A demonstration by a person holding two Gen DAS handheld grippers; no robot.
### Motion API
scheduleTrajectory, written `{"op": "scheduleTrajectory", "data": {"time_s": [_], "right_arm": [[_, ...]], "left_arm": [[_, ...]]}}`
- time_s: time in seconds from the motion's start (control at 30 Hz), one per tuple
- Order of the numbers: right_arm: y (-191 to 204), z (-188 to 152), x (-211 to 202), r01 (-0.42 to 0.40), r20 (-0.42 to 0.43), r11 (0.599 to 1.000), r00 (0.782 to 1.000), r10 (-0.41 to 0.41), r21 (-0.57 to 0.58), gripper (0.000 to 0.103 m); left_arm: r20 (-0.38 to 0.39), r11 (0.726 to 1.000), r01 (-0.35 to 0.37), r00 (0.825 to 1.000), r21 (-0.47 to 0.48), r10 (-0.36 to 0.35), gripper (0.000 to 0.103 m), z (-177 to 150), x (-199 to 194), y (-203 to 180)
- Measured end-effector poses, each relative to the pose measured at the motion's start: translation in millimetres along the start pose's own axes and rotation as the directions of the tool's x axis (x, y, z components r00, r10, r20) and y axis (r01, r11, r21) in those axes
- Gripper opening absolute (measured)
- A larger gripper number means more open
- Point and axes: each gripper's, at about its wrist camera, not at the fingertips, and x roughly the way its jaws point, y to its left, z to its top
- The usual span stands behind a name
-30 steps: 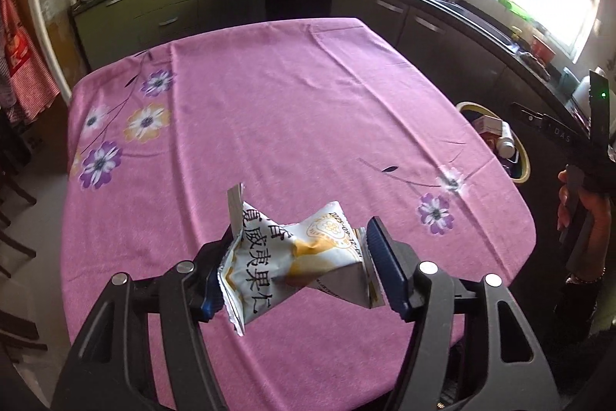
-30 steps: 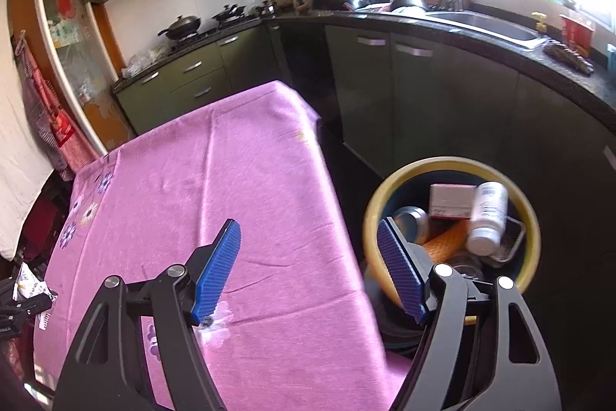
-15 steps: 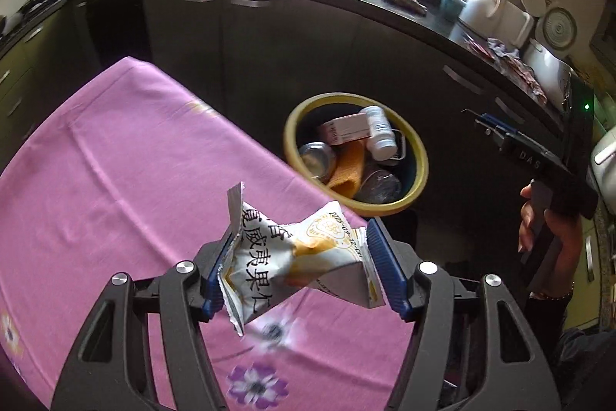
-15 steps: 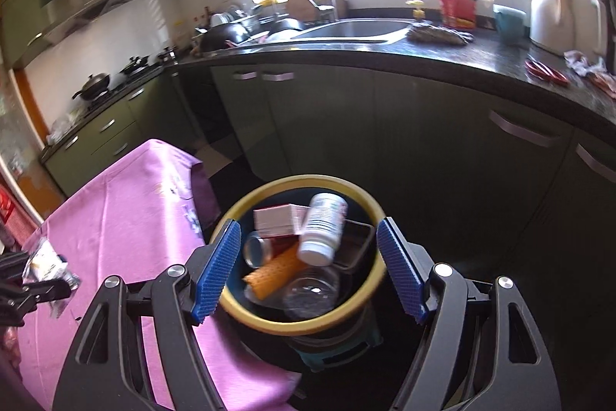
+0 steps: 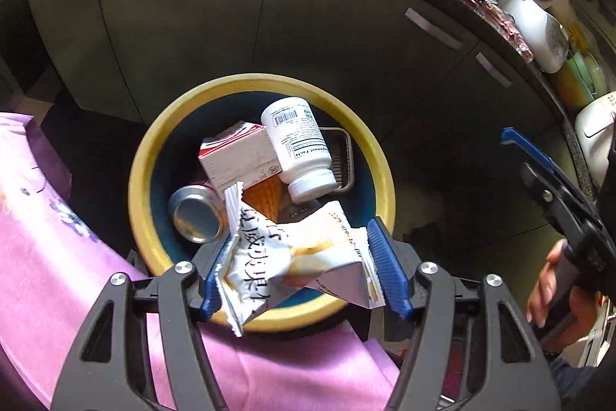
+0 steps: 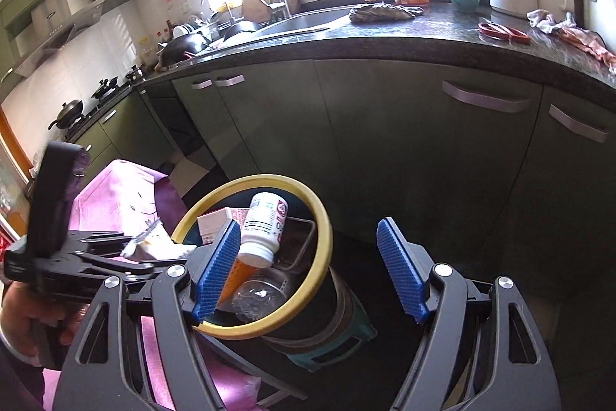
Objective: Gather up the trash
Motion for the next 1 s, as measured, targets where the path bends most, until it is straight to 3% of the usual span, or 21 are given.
{"op": "scheduleTrajectory", "data": {"time_s": [0.17, 0.37, 0.47, 0.6, 0.67, 0.83, 1.0], "right_arm": [[-1.8, -1.7, 1.7, -0.003, -0.004, 1.000, 1.000, 0.003, 0.008, 0.073], [1.8, -0.8, -4.8, -0.007, 0.008, 1.000, 1.000, 0.007, 0.005, 0.073], [6.1, -1.0, -9.1, -0.013, 0.013, 1.000, 1.000, 0.013, -0.003, 0.073], [16.0, -2.1, -13.2, -0.025, 0.006, 0.999, 1.000, 0.025, -0.029, 0.073], [23.8, -3.0, -16.3, -0.039, 0.003, 0.998, 0.999, 0.039, -0.047, 0.073], [54.8, -10.6, -24.4, -0.094, -0.016, 0.988, 0.996, 0.093, -0.121, 0.077], [102.7, -26.8, -35.9, -0.190, -0.055, 0.957, 0.982, 0.182, -0.221, 0.082]], "left_arm": [[0.018, 1.000, -0.011, 1.000, -0.009, 0.012, 0.077, 9.1, 6.4, 3.5], [0.093, 0.999, -0.035, 0.995, -0.016, 0.037, 0.078, 2.3, -22.4, 1.2], [0.174, 0.995, -0.101, 0.980, -0.004, 0.100, 0.080, -15.0, -55.9, -5.8], [0.277, 0.988, -0.140, 0.949, -0.066, 0.153, 0.086, -52.8, -107.6, -3.7], [0.327, 0.981, -0.165, 0.926, -0.105, 0.191, 0.089, -76.6, -135.2, -2.1], [0.418, 0.938, -0.246, 0.846, -0.244, 0.331, 0.093, -140.9, -198.9, 4.7], [0.454, 0.860, -0.322, 0.746, -0.395, 0.487, 0.096, -213.3, -251.2, 8.0]]}}
